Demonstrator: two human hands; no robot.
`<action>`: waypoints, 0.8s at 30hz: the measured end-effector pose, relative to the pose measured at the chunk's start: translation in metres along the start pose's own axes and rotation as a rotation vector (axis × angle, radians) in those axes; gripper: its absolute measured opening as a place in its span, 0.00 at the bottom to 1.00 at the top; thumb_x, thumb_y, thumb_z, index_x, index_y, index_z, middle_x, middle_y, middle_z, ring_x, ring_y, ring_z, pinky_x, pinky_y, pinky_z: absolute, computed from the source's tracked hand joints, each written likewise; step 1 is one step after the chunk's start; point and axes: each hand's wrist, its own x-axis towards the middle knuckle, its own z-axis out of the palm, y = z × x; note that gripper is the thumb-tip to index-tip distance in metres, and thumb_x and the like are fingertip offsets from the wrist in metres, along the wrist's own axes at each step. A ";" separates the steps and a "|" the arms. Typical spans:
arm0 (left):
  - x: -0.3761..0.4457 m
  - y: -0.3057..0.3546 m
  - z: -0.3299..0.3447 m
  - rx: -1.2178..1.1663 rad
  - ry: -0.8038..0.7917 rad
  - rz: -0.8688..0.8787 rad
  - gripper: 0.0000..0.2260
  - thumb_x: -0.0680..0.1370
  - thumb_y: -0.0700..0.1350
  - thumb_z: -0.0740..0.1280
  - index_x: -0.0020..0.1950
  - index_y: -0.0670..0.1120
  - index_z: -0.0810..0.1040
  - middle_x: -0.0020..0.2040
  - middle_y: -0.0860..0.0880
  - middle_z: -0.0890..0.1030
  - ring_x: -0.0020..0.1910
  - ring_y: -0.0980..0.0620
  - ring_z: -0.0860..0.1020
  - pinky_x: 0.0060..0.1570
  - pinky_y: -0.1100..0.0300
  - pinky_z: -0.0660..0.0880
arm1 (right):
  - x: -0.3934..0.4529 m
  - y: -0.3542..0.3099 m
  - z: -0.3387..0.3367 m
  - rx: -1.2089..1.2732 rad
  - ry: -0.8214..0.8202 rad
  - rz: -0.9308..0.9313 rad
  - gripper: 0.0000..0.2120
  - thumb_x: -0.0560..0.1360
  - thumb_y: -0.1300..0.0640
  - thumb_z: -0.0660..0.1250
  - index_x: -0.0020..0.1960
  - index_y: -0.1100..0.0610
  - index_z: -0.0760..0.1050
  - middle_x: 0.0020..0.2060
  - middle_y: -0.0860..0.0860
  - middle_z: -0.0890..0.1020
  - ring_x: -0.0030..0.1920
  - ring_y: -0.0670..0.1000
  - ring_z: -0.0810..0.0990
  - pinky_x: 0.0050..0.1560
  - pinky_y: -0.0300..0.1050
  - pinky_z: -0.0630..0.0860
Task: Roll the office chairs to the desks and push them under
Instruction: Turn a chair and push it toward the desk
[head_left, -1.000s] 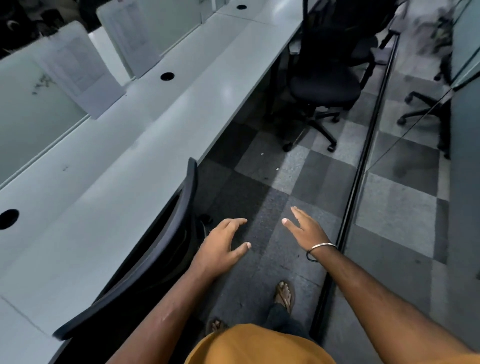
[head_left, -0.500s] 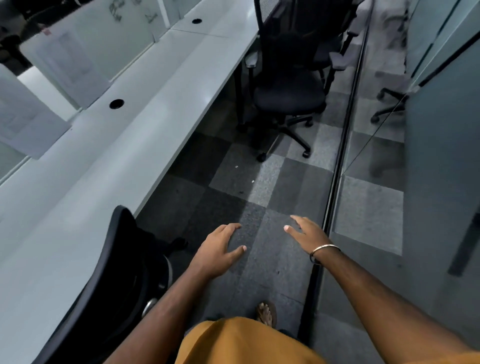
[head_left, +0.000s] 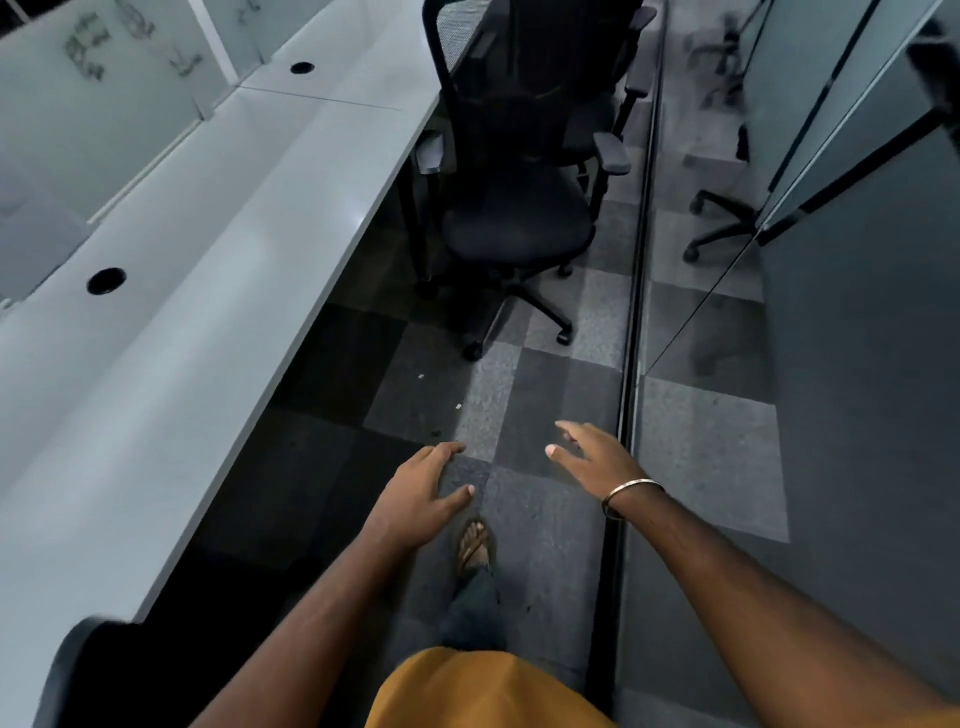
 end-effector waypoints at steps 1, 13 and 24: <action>0.015 0.000 -0.002 -0.007 -0.005 0.005 0.26 0.80 0.55 0.71 0.77 0.52 0.70 0.68 0.52 0.76 0.67 0.55 0.75 0.69 0.54 0.73 | 0.011 -0.002 -0.007 -0.003 0.002 -0.002 0.27 0.82 0.46 0.67 0.78 0.56 0.69 0.67 0.56 0.77 0.68 0.54 0.76 0.68 0.45 0.68; 0.190 0.025 -0.077 0.021 -0.097 0.058 0.26 0.80 0.53 0.71 0.77 0.51 0.70 0.69 0.52 0.76 0.66 0.56 0.75 0.67 0.57 0.72 | 0.147 -0.028 -0.093 0.048 0.044 0.059 0.26 0.82 0.50 0.69 0.78 0.55 0.69 0.65 0.54 0.79 0.65 0.52 0.77 0.66 0.47 0.74; 0.342 0.068 -0.075 -0.007 -0.137 0.024 0.25 0.80 0.52 0.72 0.76 0.50 0.72 0.64 0.52 0.79 0.61 0.57 0.77 0.60 0.64 0.73 | 0.266 0.025 -0.187 0.153 0.075 0.108 0.23 0.81 0.50 0.69 0.74 0.54 0.73 0.59 0.52 0.82 0.58 0.50 0.80 0.61 0.44 0.75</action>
